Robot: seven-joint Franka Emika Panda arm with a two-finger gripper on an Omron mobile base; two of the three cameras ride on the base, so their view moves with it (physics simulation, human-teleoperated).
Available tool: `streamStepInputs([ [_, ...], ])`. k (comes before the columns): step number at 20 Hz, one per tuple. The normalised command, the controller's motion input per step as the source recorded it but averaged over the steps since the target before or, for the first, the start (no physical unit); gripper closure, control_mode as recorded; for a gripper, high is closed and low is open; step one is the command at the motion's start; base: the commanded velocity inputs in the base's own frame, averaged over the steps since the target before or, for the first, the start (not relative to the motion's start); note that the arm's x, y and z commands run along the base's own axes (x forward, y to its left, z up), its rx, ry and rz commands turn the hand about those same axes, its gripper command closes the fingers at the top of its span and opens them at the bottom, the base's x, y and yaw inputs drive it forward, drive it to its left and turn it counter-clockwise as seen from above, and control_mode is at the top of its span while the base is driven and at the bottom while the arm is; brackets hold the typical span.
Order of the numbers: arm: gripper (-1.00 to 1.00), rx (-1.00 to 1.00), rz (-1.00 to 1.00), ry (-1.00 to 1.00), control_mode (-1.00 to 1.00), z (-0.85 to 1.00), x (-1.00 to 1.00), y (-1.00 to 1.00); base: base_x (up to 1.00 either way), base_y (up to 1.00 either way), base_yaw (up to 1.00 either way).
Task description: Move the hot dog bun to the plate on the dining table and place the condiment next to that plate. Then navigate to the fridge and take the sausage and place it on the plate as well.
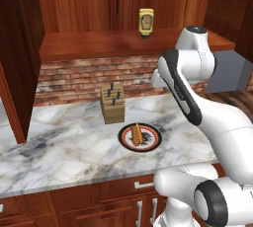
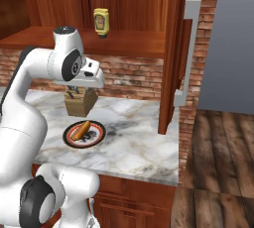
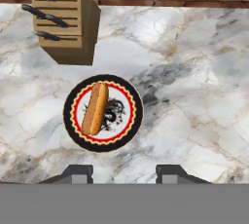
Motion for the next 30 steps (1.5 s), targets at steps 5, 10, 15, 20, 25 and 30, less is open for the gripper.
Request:
streamStepInputs([
  [5,-1.00,-0.01,0.00,0.00,-1.00,-0.13,-0.26,0.21,0.00,0.00,0.00],
  [10,-1.00,0.00,0.01,0.20,-1.00,-0.67,-0.08,0.43,0.00,0.00,0.00],
  [15,-1.00,0.00,0.00,0.22,-1.00,-0.69,0.18,0.34,0.00,0.00,0.00],
  [20,-1.00,0.00,0.00,0.13,-1.00,-0.58,0.36,0.23,0.00,0.00,0.00],
  [25,-1.00,-0.01,0.00,0.02,-1.00,-0.47,0.39,0.11,0.00,0.00,0.00],
  [30,-1.00,-0.02,0.00,0.00,-1.00,-0.48,0.33,0.02,0.00,0.00,0.00],
])
